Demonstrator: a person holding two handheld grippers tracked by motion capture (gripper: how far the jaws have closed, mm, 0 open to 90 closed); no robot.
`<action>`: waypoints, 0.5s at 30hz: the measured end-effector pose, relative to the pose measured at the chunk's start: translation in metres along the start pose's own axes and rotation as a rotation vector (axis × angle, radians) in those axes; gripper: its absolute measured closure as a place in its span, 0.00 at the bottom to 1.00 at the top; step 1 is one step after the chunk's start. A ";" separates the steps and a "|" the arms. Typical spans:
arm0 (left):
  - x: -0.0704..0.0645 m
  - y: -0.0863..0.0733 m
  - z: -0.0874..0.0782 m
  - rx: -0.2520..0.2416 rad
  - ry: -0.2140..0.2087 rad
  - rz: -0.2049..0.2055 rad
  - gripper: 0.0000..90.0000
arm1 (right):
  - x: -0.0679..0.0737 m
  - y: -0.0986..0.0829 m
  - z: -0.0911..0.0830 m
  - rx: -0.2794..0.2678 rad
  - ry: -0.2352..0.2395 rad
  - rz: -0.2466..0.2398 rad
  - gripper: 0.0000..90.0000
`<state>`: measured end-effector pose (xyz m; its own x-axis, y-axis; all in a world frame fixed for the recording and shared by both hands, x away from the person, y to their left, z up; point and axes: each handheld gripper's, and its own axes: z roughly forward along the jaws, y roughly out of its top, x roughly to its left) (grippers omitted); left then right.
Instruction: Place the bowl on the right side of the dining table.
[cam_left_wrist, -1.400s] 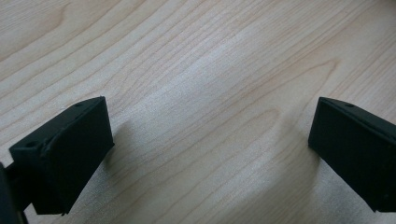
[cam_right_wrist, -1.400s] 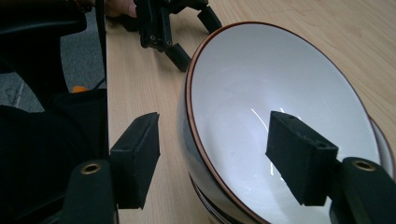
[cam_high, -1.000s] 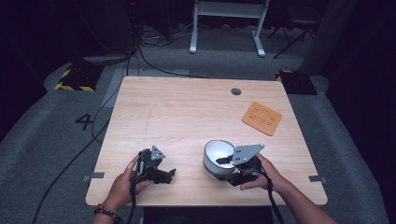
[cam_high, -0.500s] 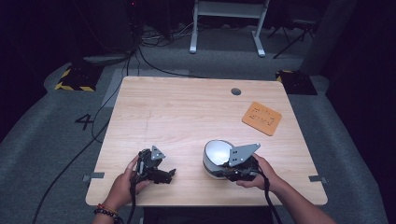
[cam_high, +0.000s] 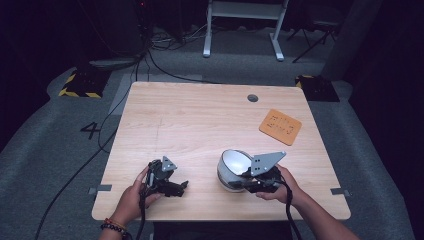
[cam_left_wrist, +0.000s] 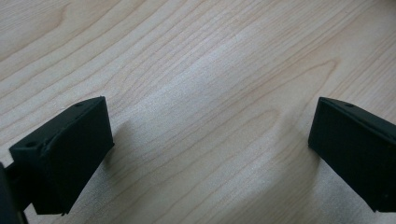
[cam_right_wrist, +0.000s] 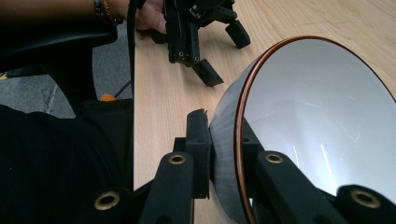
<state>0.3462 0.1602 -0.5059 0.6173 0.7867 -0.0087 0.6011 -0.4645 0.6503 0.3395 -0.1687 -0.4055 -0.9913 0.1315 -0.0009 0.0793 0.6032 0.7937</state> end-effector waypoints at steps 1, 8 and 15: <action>0.000 0.000 0.000 0.000 0.000 0.000 0.00 | 0.000 0.000 0.000 0.000 0.000 0.000 0.91; 0.000 0.000 0.000 0.000 -0.001 -0.001 0.00 | 0.001 0.002 -0.011 -0.033 -0.012 0.000 0.91; 0.000 0.000 0.000 -0.001 -0.001 0.000 0.00 | -0.001 0.002 -0.024 -0.063 -0.026 0.000 0.91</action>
<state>0.3462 0.1602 -0.5060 0.6175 0.7865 -0.0093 0.6009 -0.4640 0.6508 0.3379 -0.1864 -0.3891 -0.9882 0.1525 -0.0157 0.0720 0.5522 0.8306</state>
